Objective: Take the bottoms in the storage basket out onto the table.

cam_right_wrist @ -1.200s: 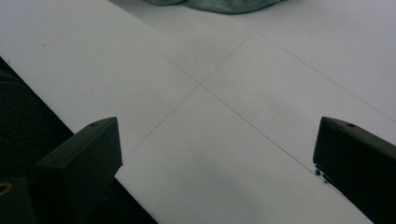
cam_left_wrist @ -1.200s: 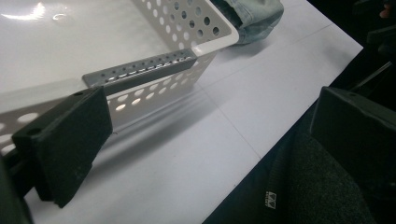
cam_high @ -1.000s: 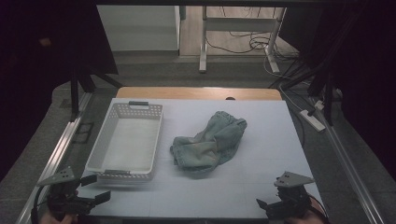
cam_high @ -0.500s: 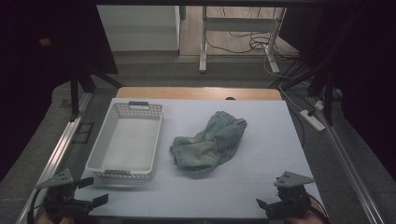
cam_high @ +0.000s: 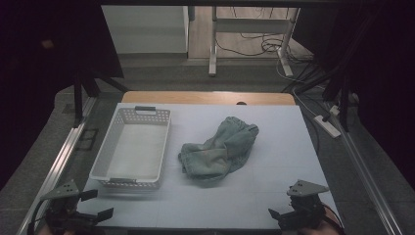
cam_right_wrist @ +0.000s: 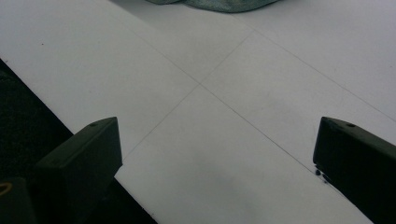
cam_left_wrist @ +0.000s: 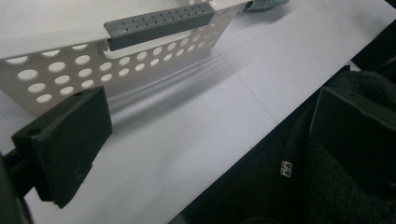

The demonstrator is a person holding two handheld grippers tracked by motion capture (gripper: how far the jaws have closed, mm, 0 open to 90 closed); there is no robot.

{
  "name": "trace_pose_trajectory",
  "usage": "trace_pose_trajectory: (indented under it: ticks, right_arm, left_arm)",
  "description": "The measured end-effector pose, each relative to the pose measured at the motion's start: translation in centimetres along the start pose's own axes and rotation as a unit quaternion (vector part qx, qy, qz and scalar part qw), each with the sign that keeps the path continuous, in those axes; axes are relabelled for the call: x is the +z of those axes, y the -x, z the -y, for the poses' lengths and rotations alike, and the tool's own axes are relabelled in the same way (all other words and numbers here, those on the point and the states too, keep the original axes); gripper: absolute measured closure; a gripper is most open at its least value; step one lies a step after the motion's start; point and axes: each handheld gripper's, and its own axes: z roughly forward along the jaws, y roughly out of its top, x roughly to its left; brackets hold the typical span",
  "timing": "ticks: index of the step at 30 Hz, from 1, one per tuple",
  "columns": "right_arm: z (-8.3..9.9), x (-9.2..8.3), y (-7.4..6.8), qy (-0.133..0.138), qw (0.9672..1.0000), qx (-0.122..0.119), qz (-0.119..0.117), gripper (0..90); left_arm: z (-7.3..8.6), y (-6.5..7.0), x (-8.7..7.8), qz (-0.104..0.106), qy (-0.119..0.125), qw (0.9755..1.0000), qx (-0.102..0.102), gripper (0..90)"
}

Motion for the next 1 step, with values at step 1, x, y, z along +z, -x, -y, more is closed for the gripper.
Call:
trace_pose_trajectory:
  ticks: [1]
  right_arm:
    - [0.02,0.02,0.02,0.000,1.0000,-0.001,0.001,1.4]
  left_arm:
    - [-0.05,-0.02,0.01,0.001,0.001,1.0000,-0.002,0.0]
